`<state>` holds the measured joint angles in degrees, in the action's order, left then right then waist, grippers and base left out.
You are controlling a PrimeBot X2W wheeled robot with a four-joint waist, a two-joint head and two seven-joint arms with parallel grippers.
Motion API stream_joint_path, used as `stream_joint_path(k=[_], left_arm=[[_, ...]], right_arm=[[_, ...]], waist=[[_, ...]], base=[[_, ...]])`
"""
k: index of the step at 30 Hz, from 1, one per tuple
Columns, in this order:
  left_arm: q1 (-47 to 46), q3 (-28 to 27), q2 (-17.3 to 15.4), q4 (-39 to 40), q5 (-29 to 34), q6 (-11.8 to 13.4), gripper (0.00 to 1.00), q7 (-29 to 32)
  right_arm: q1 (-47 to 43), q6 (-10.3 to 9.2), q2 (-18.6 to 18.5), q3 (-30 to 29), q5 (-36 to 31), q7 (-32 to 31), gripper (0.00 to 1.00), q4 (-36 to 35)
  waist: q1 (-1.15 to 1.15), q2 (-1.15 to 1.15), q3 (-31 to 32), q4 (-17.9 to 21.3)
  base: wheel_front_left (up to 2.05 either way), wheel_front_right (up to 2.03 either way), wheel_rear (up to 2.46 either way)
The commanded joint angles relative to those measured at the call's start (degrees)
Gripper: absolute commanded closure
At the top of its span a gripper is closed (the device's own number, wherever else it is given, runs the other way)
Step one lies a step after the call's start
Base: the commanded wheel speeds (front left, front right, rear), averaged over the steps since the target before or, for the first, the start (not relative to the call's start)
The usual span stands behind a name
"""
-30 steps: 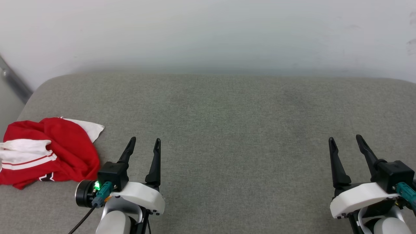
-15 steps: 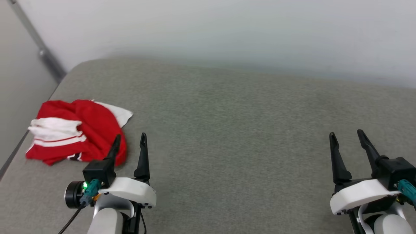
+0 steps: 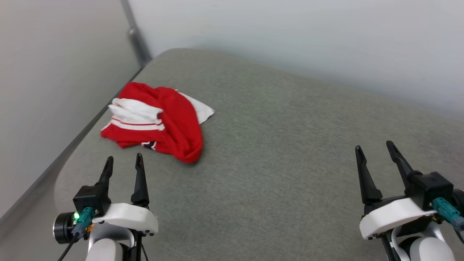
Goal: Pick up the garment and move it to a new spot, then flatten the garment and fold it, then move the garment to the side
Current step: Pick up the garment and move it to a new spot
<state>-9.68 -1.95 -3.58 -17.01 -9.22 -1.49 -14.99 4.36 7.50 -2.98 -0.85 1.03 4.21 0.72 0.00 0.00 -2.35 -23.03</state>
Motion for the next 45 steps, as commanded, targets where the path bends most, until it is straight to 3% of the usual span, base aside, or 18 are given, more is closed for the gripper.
stream_joint_path(k=[1, 6, 21, 31, 38, 45], left_arm=[[0.68, -0.36, -0.18, 0.40, 0.39, 0.13, 0.00, -0.29], [1.25, -1.31, -0.11, 0.74, 0.45, -0.21, 0.00, -0.29], [-0.99, -1.65, 0.27, 1.41, 1.16, -0.26, 0.00, -0.29], [-15.79, -1.55, -2.75, -0.59, 0.55, -1.90, 0.00, 0.80], [-28.33, -3.01, -6.74, -4.75, -5.03, -4.45, 0.00, 9.58], [-34.54, -2.60, -12.74, -17.78, -9.97, -5.57, 0.00, 27.27]], right_arm=[[0.43, -0.02, 0.16, 0.30, 0.23, -0.01, 0.00, -0.26], [0.40, -0.02, 0.15, 0.96, 0.45, -0.27, 0.00, -0.44], [2.05, -0.02, 0.13, 2.31, -0.14, -0.92, 0.00, -0.66], [5.27, -0.02, 0.10, 1.91, -2.54, -3.20, 0.00, -5.39], [8.20, -0.02, -0.59, 1.62, -3.21, -4.18, 0.00, -9.85], [10.58, -0.02, -0.36, 1.84, -2.35, -3.36, 0.00, -11.36]], waist=[[0.00, 0.00, 0.17, -3.81], [0.00, 0.00, 0.41, -6.93], [0.00, 0.00, -0.81, -7.50], [0.00, 0.00, -7.80, -1.86], [0.00, 0.00, -15.72, 3.21], [0.00, 0.00, -21.59, 7.39]], base=[[0.00, 0.00, 0.00], [0.00, 0.00, 0.00], [0.00, 0.00, 0.00], [0.00, 0.00, 0.00], [0.00, 0.00, 0.00], [0.00, 0.00, 0.00]])
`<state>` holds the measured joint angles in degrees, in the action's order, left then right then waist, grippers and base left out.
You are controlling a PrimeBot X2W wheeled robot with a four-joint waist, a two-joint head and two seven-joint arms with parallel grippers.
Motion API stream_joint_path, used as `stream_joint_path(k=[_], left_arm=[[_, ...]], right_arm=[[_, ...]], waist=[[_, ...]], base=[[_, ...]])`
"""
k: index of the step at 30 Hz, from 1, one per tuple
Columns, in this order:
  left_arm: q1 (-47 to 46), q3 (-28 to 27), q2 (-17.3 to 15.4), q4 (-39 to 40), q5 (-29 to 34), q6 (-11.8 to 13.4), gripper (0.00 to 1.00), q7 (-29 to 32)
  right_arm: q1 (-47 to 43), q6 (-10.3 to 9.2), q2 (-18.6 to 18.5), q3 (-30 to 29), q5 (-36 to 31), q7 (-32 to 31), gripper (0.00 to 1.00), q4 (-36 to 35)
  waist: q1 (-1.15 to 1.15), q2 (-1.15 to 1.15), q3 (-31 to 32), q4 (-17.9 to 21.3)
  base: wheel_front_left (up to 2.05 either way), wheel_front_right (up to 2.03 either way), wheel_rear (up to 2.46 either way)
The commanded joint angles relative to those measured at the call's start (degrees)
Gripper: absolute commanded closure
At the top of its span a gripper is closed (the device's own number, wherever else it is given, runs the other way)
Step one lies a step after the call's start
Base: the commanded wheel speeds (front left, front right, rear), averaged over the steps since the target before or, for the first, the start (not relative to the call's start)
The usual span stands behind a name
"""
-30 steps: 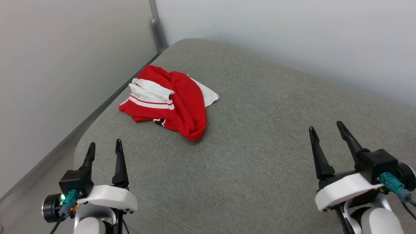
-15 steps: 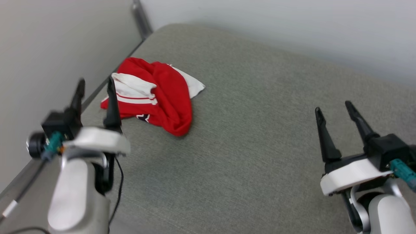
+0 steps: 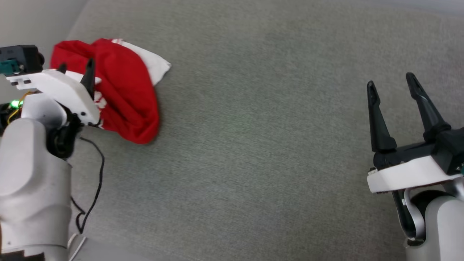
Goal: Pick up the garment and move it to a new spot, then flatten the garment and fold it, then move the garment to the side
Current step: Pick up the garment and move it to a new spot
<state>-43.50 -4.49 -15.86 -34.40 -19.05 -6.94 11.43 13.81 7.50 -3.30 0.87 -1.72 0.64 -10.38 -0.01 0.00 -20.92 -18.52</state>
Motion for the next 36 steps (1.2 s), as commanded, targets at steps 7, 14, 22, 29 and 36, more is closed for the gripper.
stream_joint_path(k=[7, 14, 22, 29, 36], left_arm=[[-3.87, -0.17, -3.91, -12.21, -4.93, -0.46, 0.00, 16.60], [-2.97, -0.08, -3.19, -20.55, -8.72, -0.03, 0.66, 28.94], [-5.44, 0.54, -5.97, -16.05, -5.70, 1.35, 1.00, 16.71], [-7.73, 3.09, -6.11, -11.60, -0.92, 2.82, 1.00, 0.29], [-8.14, 5.68, -3.21, -5.84, 1.68, 3.37, 1.00, -12.45]], right_arm=[[3.09, -0.02, 0.08, 0.25, 0.97, 1.40, 0.00, 0.58], [3.73, -0.02, 0.25, 0.23, 1.60, 2.25, 0.00, 1.91], [2.32, -0.02, 0.40, -0.34, 1.76, 2.92, 0.00, 2.21], [0.00, -0.02, 0.47, -0.91, 2.73, 2.89, 0.00, 3.29], [-2.83, -0.02, 0.48, -2.12, 4.63, 2.99, 0.00, 4.51]], waist=[[0.01, 0.00, -6.09, 5.38], [0.01, 0.00, -6.31, 6.89], [0.01, 0.00, -2.14, 7.45], [0.01, 0.00, 4.41, 7.65], [0.01, 0.00, 10.88, 10.23]], base=[[0.00, 0.00, 0.00], [0.00, 0.00, 0.00], [0.00, 0.00, 0.00], [0.00, 0.00, 0.00], [0.00, 0.00, 0.00]])
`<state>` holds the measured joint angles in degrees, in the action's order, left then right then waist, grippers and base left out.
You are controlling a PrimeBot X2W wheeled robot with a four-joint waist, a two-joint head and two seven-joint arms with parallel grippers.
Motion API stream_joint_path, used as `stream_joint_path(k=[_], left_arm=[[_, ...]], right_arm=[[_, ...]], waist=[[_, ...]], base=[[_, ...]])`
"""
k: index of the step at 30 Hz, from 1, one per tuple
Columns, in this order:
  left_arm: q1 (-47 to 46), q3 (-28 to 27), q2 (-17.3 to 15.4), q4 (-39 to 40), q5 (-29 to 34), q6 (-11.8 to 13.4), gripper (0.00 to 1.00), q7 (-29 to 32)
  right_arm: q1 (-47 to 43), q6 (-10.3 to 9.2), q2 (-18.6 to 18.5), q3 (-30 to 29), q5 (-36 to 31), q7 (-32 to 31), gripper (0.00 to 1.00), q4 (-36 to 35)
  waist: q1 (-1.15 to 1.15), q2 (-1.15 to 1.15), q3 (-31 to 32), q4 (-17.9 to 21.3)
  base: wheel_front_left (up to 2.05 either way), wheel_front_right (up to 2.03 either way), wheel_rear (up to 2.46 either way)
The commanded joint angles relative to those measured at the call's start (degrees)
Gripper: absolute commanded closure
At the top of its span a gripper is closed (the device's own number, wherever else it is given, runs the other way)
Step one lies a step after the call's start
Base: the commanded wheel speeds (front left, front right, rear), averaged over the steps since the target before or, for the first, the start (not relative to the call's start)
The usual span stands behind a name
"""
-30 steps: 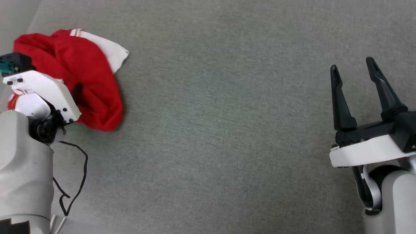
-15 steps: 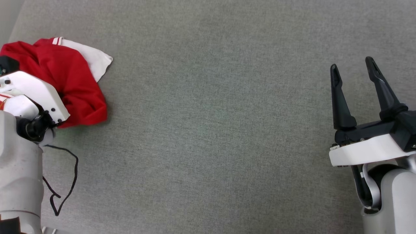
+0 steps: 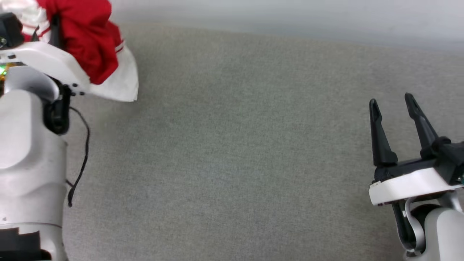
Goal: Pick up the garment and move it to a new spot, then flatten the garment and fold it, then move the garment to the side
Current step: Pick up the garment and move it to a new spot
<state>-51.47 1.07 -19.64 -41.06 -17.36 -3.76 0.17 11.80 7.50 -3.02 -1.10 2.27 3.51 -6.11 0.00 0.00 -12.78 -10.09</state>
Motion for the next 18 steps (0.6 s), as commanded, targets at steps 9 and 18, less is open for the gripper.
stream_joint_path(k=[9, 18], left_arm=[[6.05, 5.12, 7.11, 9.70, 1.05, -0.44, 1.00, -6.96], [17.19, 15.22, 14.81, 17.70, -0.70, -2.31, 1.00, -4.32]], right_arm=[[-4.49, -0.02, 0.19, -0.76, 1.45, -0.88, 0.00, 0.50], [-7.18, -0.02, 0.18, -1.47, 2.33, -2.01, 0.00, -0.74]], waist=[[0.00, 0.00, 7.56, 8.33], [0.00, 0.00, 7.54, 15.91]], base=[[0.00, 0.00, 0.00], [0.00, 0.00, 0.00]])
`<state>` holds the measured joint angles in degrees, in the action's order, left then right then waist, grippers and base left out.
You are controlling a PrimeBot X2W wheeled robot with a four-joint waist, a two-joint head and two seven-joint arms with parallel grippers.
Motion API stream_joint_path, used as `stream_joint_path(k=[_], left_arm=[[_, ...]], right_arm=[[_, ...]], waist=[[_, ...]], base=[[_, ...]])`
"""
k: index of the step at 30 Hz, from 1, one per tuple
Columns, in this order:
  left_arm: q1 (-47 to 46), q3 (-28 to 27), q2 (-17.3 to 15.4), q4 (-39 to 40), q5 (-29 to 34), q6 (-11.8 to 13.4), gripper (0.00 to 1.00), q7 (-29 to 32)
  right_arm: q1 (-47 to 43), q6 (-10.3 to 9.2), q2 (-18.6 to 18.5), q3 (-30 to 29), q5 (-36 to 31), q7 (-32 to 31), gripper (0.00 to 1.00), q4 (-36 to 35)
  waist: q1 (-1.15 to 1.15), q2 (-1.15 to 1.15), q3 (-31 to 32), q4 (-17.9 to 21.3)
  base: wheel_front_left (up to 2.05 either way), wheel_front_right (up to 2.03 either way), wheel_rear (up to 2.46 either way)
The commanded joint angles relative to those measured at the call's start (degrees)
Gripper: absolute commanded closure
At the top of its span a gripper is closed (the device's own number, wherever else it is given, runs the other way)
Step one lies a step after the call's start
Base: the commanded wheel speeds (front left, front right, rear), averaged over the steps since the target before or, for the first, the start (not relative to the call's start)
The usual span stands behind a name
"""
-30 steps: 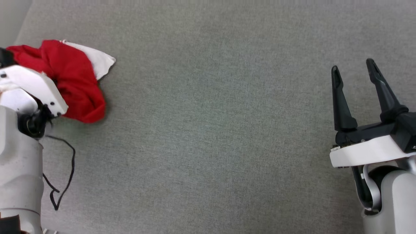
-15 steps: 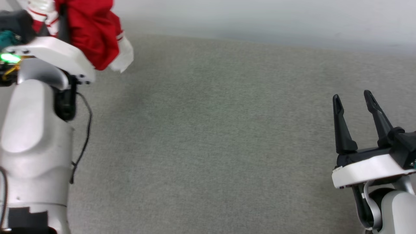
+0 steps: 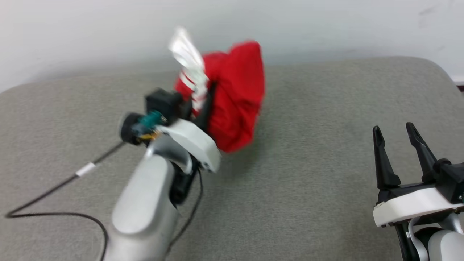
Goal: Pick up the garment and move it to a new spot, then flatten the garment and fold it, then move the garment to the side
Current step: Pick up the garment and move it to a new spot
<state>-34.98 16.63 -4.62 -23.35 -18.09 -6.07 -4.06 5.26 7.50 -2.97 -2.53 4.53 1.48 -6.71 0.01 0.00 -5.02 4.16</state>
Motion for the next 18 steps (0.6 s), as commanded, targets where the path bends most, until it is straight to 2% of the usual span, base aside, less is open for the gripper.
stream_joint_path(k=[1, 6, 11, 12, 13, 14, 18], left_arm=[[1.71, 1.15, 0.27, 0.37, -0.38, -0.24, 1.00, 0.21], [7.62, 9.16, 1.39, -0.29, -3.10, -0.84, 1.00, 1.96], [11.89, 16.12, 1.67, -3.21, -4.58, -0.93, 1.00, 3.75], [12.28, 16.98, 1.69, -3.76, -4.36, -0.77, 0.63, 3.50], [12.64, 17.52, 1.69, -4.12, -4.54, -0.38, 0.09, 2.94], [12.83, 17.93, 1.70, -4.38, -4.67, -0.07, 0.00, 2.36], [12.08, 18.95, 1.73, -2.75, -3.81, 2.20, 0.00, -2.77]], right_arm=[[-0.75, -0.02, 0.14, -0.08, 0.23, -0.05, 0.00, -0.30], [0.14, -0.02, 0.13, -0.04, 1.61, 0.48, 0.00, -0.16], [1.04, -0.02, 0.14, 0.31, 2.34, 1.57, 0.00, 1.05], [1.30, -0.02, 0.12, 0.28, 2.44, 1.76, 0.00, 1.32], [1.58, -0.02, 0.13, 0.36, 2.45, 2.01, 0.00, 1.70], [1.81, -0.02, 0.13, 0.51, 2.49, 2.15, 0.00, 2.01], [2.13, -0.02, 0.12, 0.57, 2.14, 2.56, 0.00, 3.14]], waist=[[-0.01, 0.00, -0.72, 2.26], [-0.01, 0.00, -3.90, 4.39], [-0.01, 0.00, -6.06, 4.91], [-0.01, 0.00, -6.28, 4.85], [-0.01, 0.00, -6.37, 4.79], [-0.01, 0.00, -6.40, 4.68], [-0.01, 0.00, -5.46, 3.35]], base=[[0.00, 0.00, 0.00], [0.00, 0.00, 0.00], [0.00, 0.00, 0.00], [0.00, 0.00, 0.00], [0.00, 0.00, 0.00], [0.00, 0.00, 0.00], [0.00, 0.00, 0.00]])
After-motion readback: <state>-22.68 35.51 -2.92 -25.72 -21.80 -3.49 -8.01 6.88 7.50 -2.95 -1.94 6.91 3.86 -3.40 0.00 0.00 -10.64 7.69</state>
